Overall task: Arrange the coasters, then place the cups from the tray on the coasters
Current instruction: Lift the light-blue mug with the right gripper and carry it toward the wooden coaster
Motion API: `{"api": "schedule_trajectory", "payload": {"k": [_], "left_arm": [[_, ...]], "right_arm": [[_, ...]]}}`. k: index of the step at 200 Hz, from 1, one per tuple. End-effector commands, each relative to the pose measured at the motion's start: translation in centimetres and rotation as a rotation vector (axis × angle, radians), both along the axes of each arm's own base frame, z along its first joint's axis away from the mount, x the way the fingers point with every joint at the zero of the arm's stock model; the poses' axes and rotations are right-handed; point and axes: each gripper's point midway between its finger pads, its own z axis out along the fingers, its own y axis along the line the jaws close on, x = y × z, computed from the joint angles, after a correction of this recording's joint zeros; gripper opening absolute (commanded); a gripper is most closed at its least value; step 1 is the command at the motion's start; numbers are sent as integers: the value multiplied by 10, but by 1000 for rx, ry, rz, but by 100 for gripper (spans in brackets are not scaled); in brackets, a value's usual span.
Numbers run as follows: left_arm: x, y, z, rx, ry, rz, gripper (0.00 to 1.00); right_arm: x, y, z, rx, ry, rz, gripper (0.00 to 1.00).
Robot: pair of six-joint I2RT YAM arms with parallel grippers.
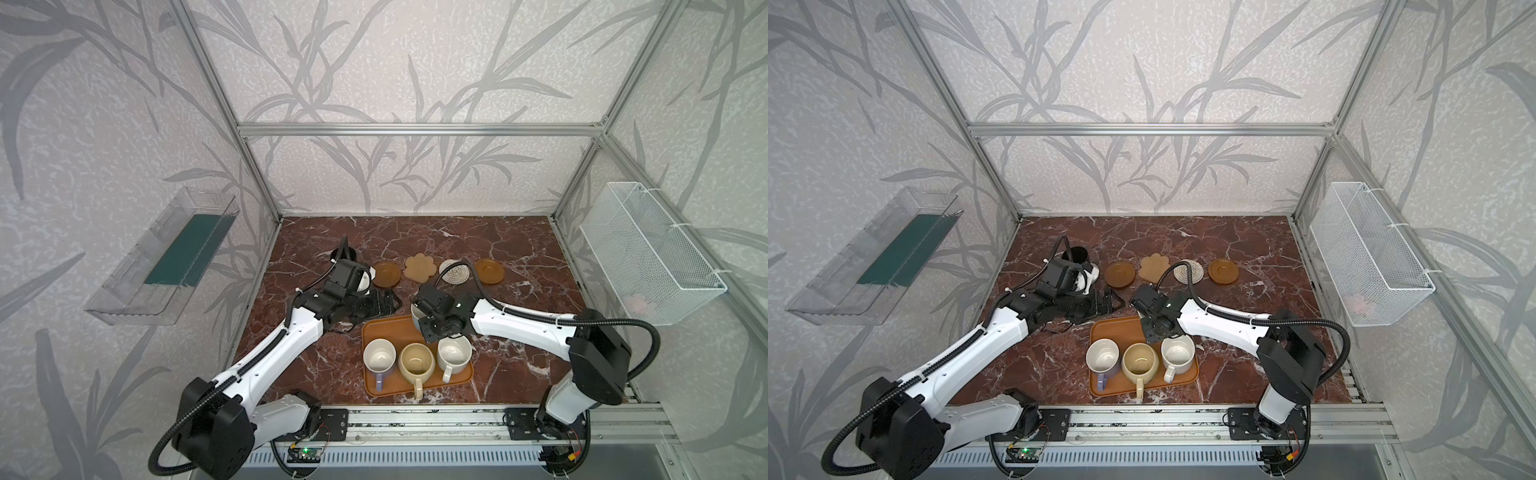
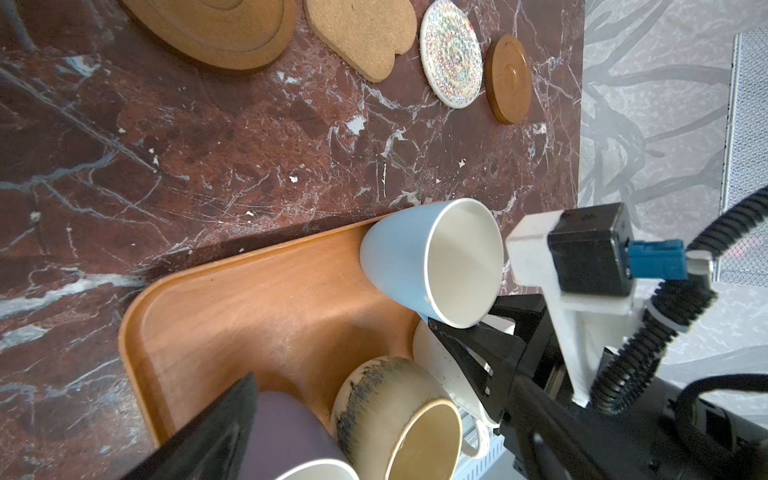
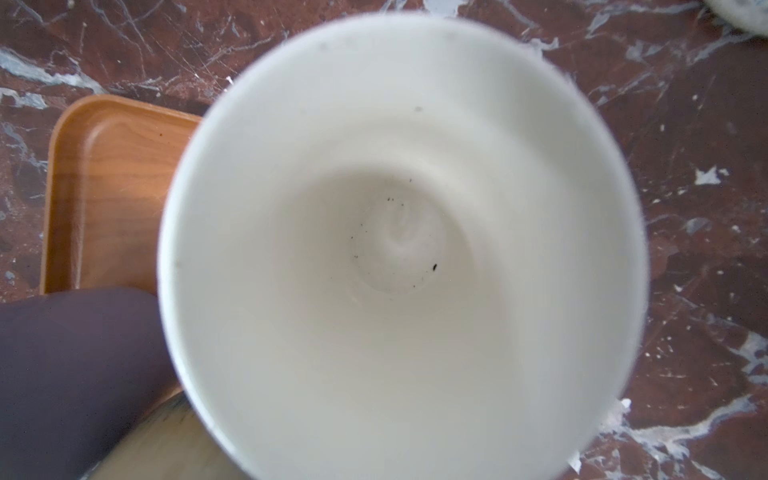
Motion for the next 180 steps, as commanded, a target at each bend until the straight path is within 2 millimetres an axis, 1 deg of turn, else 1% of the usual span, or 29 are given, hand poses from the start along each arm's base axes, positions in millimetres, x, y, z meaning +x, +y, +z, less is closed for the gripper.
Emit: {"api": "schedule_trajectory", "payload": {"k": [1, 27, 38, 51, 60, 74, 83, 105, 121, 180], "left_arm": [[2, 6, 5, -1, -36, 41, 96], [2, 6, 5, -6, -40, 52, 96], [3, 6, 5, -3, -40, 52, 97], [4, 6, 5, -4, -41, 53, 97], [4, 5, 6, -5, -42, 54, 97], [5, 5, 6, -7, -40, 54, 97], [5, 5, 6, -8, -39, 55, 97], [6, 5, 6, -12, -40, 61, 97], [6, 4, 7, -17, -41, 64, 96], [11, -2, 23, -88, -72, 86, 96]], "right_arm": [[9, 7, 5, 19, -38, -10, 22], [9, 8, 7, 31, -46, -9, 20], [10, 7, 7, 29, -51, -8, 17], [10, 8, 8, 34, -55, -7, 16], [10, 9, 9, 38, -57, -4, 12], [11, 9, 10, 41, -59, -4, 11], [11, 10, 13, 47, -64, -4, 6], [12, 11, 17, 57, -75, -5, 4], [14, 11, 21, 61, -85, -4, 0], [17, 11, 45, 99, -134, 0, 0]]}}
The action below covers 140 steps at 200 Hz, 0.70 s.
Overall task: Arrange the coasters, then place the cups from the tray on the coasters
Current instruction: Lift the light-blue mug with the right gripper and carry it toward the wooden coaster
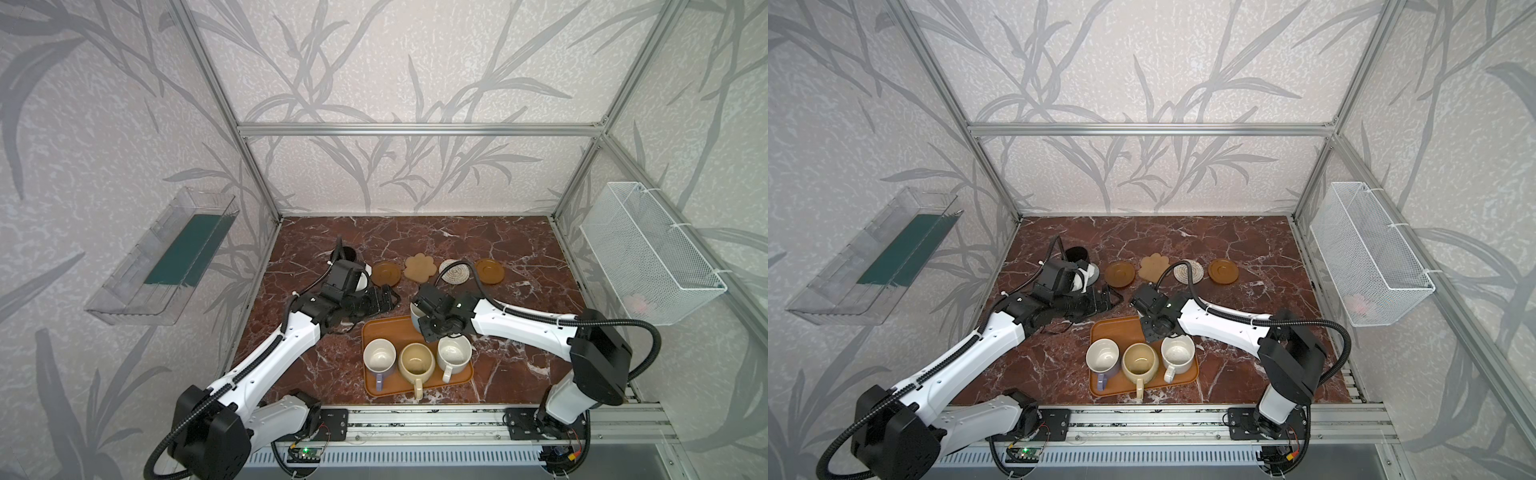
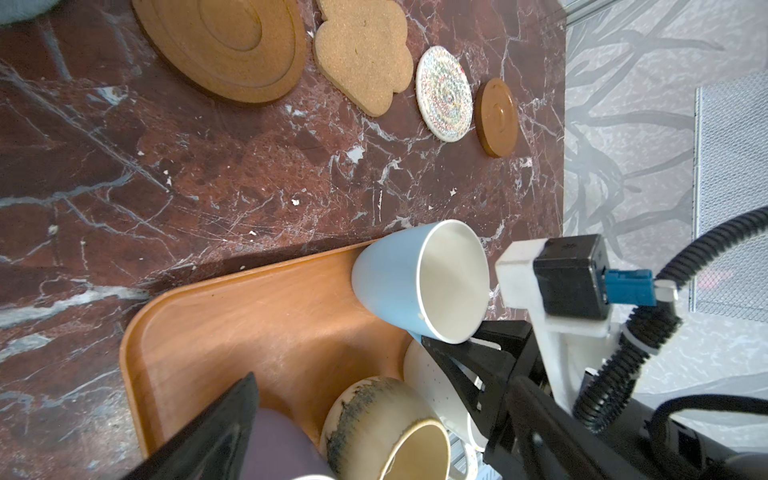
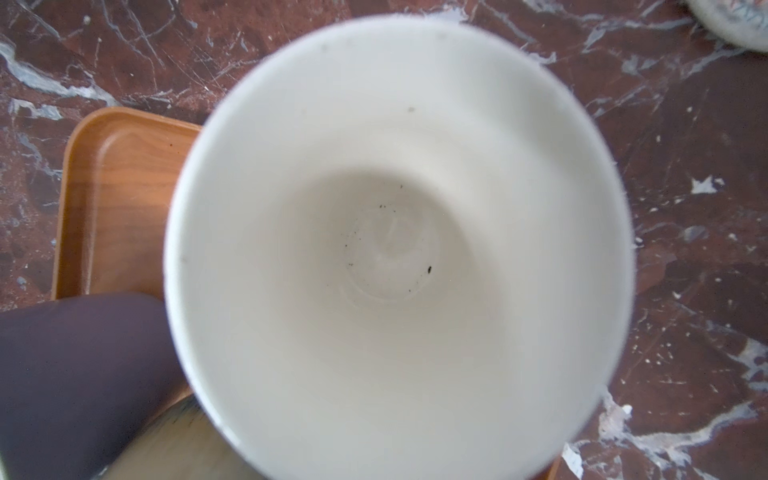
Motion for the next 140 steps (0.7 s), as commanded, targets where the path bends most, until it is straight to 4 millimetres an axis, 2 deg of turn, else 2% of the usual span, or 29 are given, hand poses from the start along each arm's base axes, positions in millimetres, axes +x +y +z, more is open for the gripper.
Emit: {"api": "schedule_trajectory", "payload": {"k": [1, 70, 140], "left_arm": [[2, -4, 11, -49, -31, 16, 96], [8, -7, 28, -143, -69, 73, 99], [11, -5, 41, -175, -85, 106, 99]], "right_arm": [[14, 10, 41, 86, -114, -4, 0], [17, 6, 69, 93, -159, -18, 0], [29, 15, 97, 119, -219, -4, 0]]}}
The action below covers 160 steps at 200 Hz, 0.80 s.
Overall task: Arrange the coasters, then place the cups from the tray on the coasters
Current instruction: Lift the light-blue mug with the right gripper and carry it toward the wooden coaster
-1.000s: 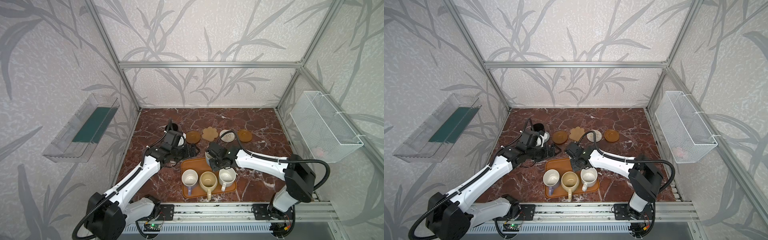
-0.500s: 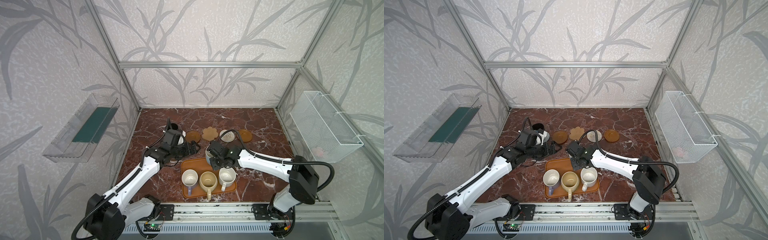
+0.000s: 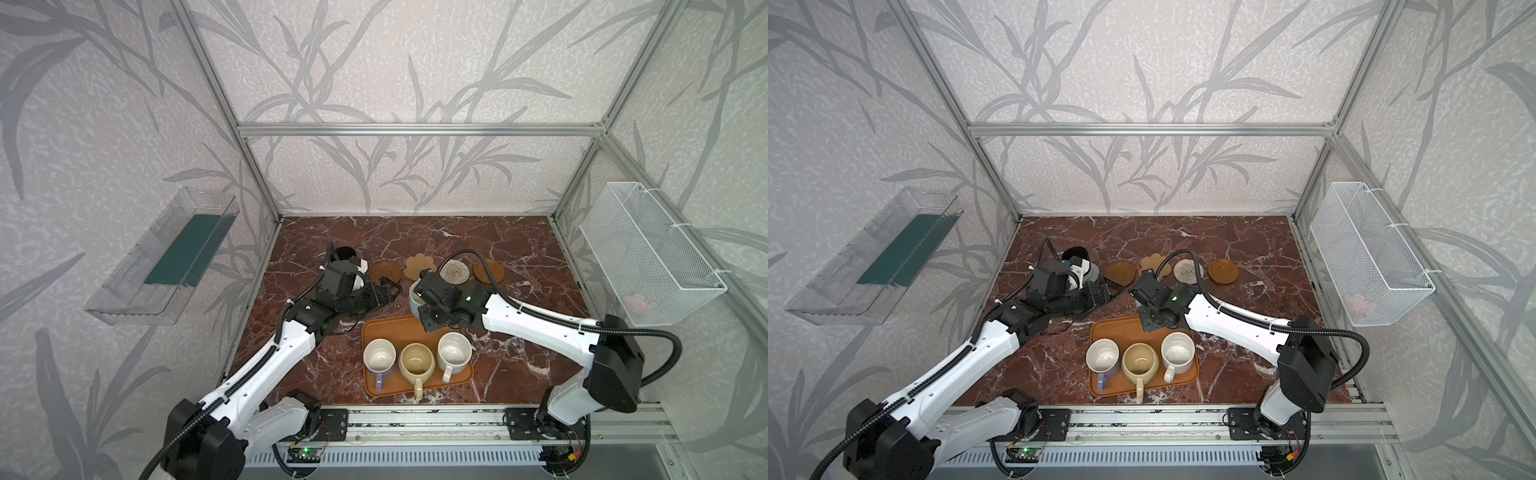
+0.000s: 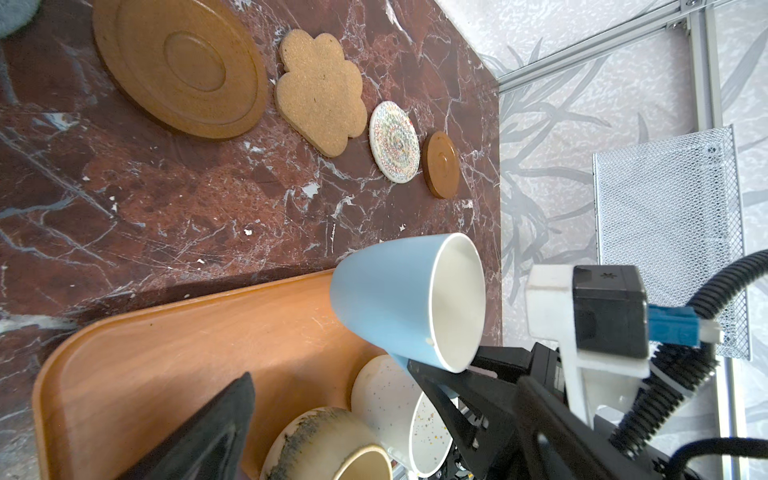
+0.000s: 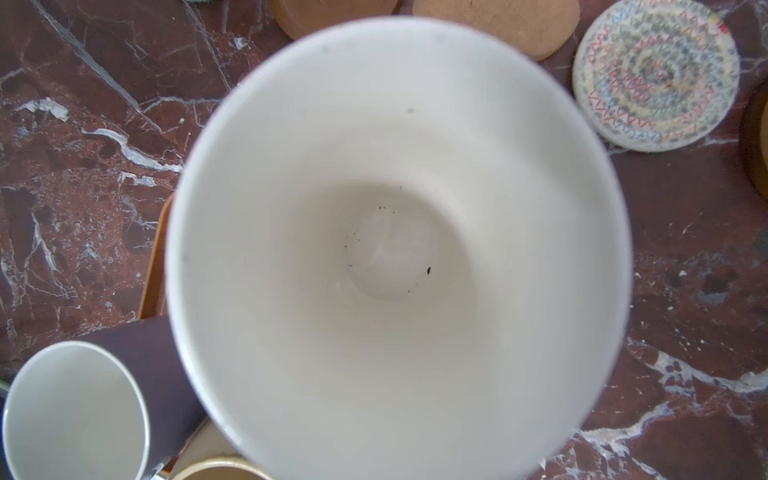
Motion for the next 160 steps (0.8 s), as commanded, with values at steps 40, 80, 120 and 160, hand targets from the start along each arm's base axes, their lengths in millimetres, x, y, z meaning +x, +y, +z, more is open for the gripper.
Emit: {"api": "schedule_trajectory", "payload": {"k": [40, 80, 120, 160], "left_arm": [[11, 12, 22, 8, -26, 75, 99], [23, 17, 37, -4, -41, 93, 99], [38, 38, 50, -25, -72, 160, 99], [48, 50, 56, -39, -86, 175, 99]], "right_arm": [[24, 18, 57, 80, -133, 7, 0], [35, 28, 64, 88, -129, 5, 0], [49, 36, 73, 100, -140, -13, 0], [66, 45, 68, 101, -125, -25, 0]]}}
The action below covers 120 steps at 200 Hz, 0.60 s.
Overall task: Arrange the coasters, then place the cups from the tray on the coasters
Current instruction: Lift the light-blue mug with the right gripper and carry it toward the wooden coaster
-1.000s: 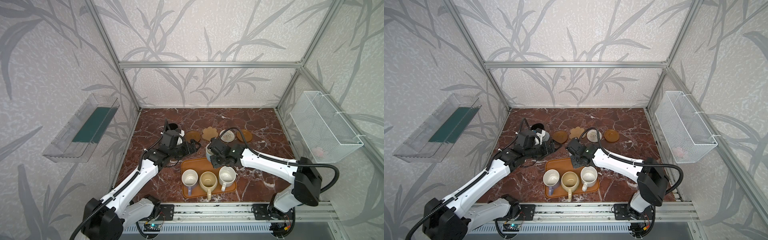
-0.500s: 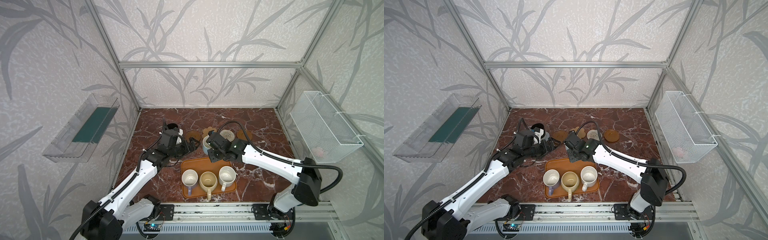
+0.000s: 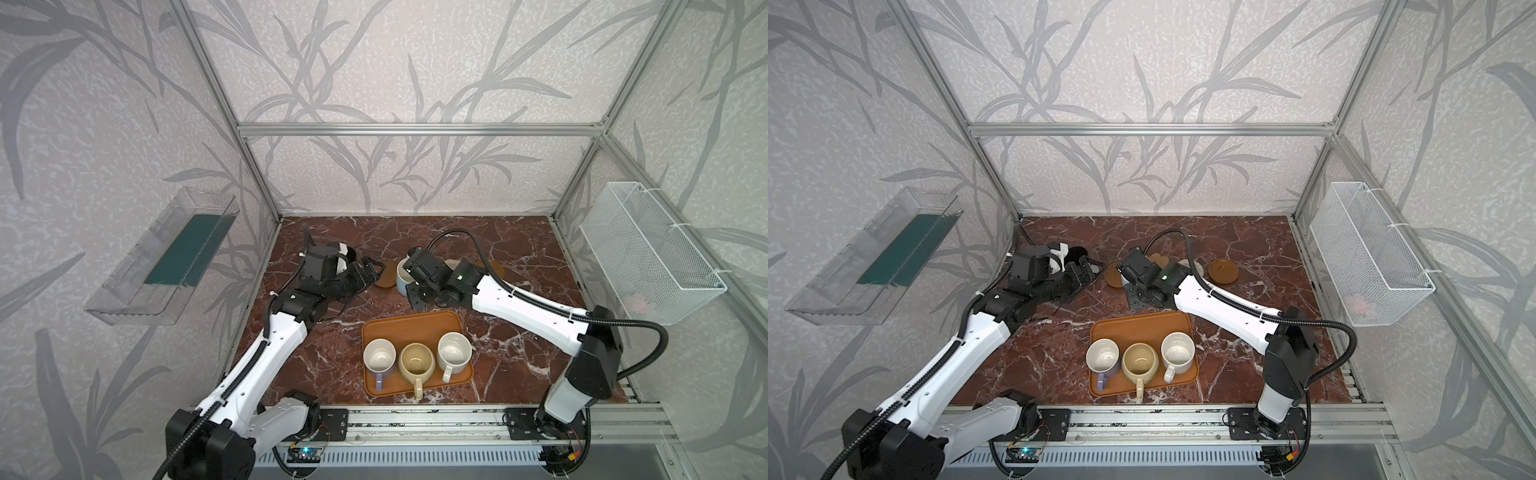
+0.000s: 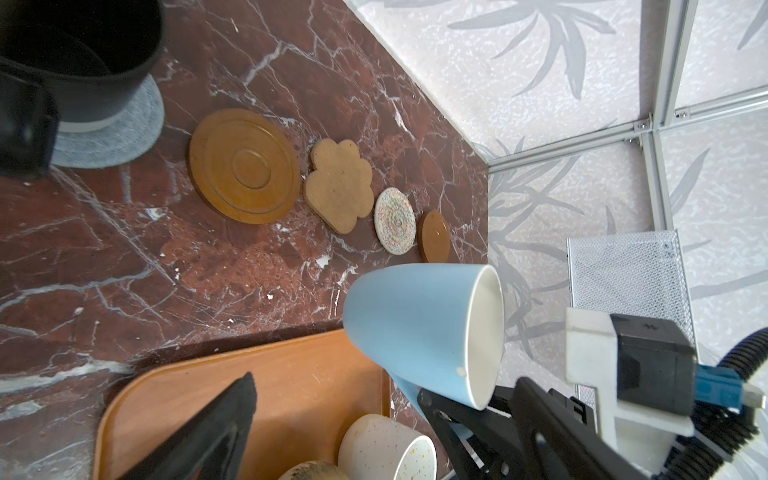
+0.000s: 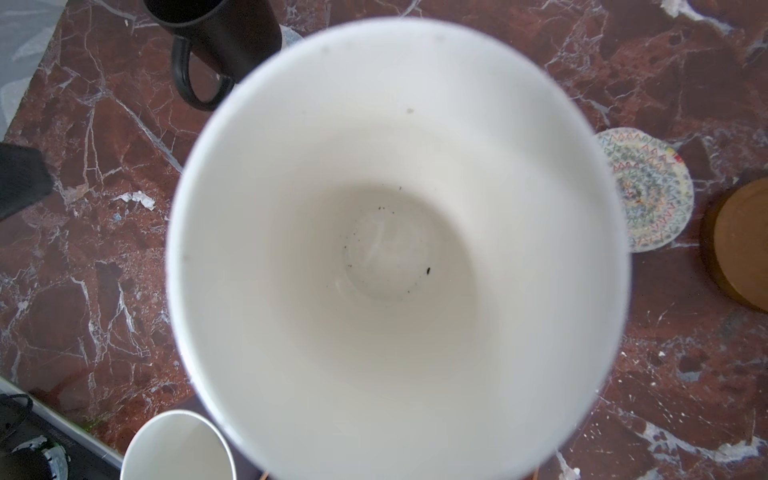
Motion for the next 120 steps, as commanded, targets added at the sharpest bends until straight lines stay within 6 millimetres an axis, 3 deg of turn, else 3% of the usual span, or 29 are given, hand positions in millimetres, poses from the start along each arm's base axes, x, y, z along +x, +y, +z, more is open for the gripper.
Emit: {"api": "schedule_trajectory", "payload": {"k": [1, 96, 120], "left_arm": [[8, 2, 20, -17, -44, -5, 99], [29, 26, 17, -38, -31, 43, 99], [31, 36, 14, 27, -17, 66, 99]], "right_arm": [[21, 12, 21, 47, -53, -12, 0], [62, 36, 1, 37, 10, -50, 0], [70, 44, -5, 33, 18, -58, 0]]}}
